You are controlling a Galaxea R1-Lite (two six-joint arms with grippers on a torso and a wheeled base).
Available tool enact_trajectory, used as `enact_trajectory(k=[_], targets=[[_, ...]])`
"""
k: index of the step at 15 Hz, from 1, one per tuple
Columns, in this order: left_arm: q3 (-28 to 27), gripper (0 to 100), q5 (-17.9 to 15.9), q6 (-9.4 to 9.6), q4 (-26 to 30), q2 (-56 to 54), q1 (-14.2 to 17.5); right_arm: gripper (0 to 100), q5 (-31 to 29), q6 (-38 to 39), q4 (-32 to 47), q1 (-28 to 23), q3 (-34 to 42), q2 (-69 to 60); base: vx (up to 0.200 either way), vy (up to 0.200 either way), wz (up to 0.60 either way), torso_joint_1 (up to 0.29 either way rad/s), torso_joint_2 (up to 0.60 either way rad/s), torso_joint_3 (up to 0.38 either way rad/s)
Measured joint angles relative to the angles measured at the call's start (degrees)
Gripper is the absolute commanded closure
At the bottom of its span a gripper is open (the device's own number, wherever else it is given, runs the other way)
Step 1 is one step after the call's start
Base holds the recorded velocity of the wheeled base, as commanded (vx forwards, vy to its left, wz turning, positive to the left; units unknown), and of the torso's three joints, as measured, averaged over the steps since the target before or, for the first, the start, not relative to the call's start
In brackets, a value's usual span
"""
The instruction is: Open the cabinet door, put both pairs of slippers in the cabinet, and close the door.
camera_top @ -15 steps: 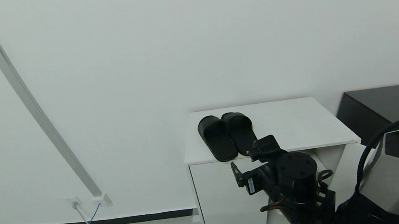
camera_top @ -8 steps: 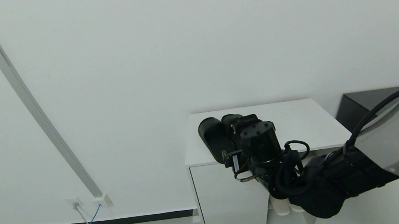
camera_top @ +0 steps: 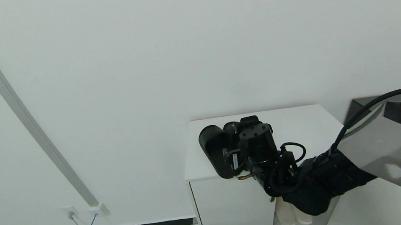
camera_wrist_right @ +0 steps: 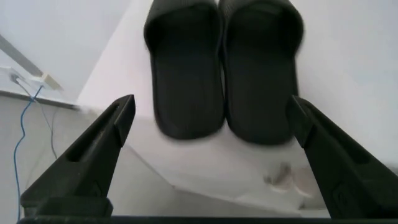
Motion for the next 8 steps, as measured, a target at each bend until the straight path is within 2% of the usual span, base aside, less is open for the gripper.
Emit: enact_trajectory(k=[8], targets=[[0.0, 100, 0.0, -0.16, 0.0, 0.0, 0.0, 0, 0.1, -0.5, -3.8, -0.7, -3.0, 6.4, 0.000, 0.000, 0.00, 0.000, 0.00, 0.000]])
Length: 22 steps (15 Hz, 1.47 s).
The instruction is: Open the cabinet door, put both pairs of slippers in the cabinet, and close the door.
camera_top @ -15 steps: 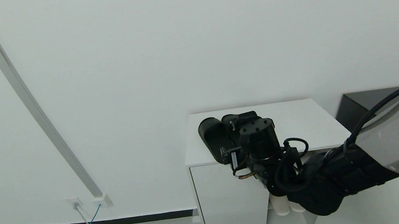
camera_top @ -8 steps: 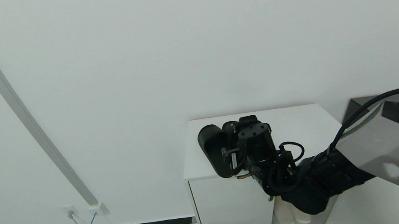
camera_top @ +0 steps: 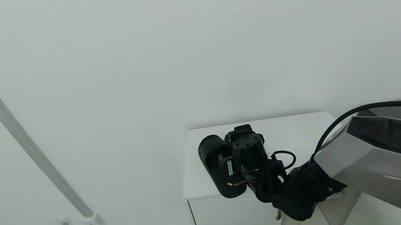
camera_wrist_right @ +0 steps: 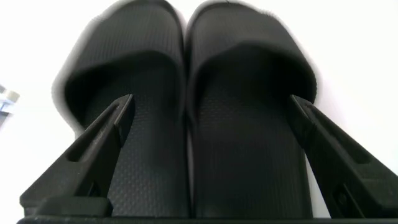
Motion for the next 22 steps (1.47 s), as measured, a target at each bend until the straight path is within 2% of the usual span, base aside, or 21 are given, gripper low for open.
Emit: enact_trajectory(k=[10, 11, 22], targets=[[0.0, 100, 0.0, 0.00, 0.0, 0.0, 0.0, 0, 2.7, -4.1, -0.8, -3.3, -14.6, 10.8, 0.000, 0.000, 0.00, 0.000, 0.00, 0.000], [0.0, 100, 0.0, 0.00, 0.0, 0.0, 0.0, 100, 3.0, -4.2, -0.7, -3.6, -15.6, 11.6, 0.000, 0.000, 0.00, 0.000, 0.00, 0.000], [0.0, 100, 0.0, 0.05, 0.0, 0.0, 0.0, 100, 3.3, -4.1, -0.8, -4.7, -16.2, 12.4, 0.000, 0.000, 0.00, 0.000, 0.00, 0.000]])
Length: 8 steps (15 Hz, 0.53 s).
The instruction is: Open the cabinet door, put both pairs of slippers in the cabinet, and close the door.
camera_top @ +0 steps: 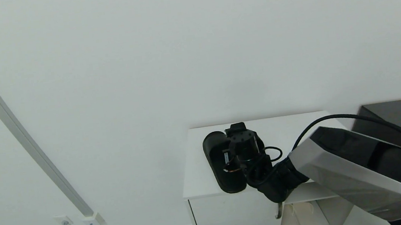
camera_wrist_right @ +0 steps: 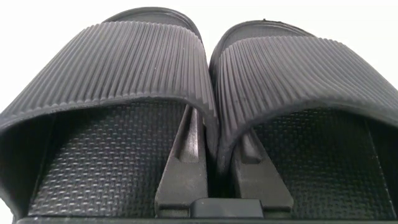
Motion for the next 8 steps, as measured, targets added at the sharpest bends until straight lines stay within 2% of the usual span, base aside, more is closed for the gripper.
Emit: enact_trajectory(k=[8], targets=[[0.0, 100, 0.0, 0.00, 0.0, 0.0, 0.0, 100, 4.6, 0.0, -0.1, 1.1, 12.4, -12.3, 0.000, 0.000, 0.00, 0.000, 0.00, 0.000]])
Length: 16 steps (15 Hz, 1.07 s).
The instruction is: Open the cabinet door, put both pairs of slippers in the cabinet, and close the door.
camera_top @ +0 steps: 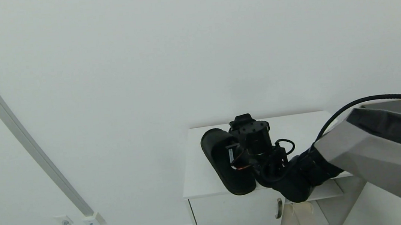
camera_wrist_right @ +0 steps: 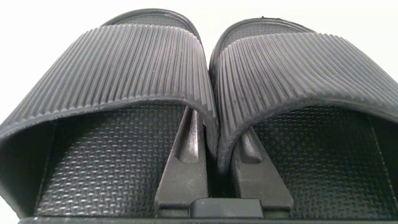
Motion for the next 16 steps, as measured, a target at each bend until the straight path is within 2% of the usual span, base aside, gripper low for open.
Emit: enact_trajectory(k=[5, 9, 12, 16], targets=[[0.0, 100, 0.0, 0.04, 0.0, 0.0, 0.0, 100, 8.6, -1.1, -0.4, 0.0, 16.6, -16.2, 0.000, 0.000, 0.00, 0.000, 0.00, 0.000], [0.0, 100, 0.0, 0.04, 0.0, 0.0, 0.0, 100, 17.8, -9.5, -2.4, -2.0, 28.8, -27.8, 0.000, 0.000, 0.00, 0.000, 0.00, 0.000], [0.0, 100, 0.0, 0.04, 0.0, 0.0, 0.0, 100, 18.2, -11.9, -10.9, -3.8, 32.0, -29.6, 0.000, 0.000, 0.00, 0.000, 0.00, 0.000], [0.0, 100, 0.0, 0.00, 0.0, 0.0, 0.0, 100, 18.2, -12.0, -11.6, -4.2, 32.7, -29.2, -0.200, 0.000, 0.00, 0.001, 0.00, 0.004]])
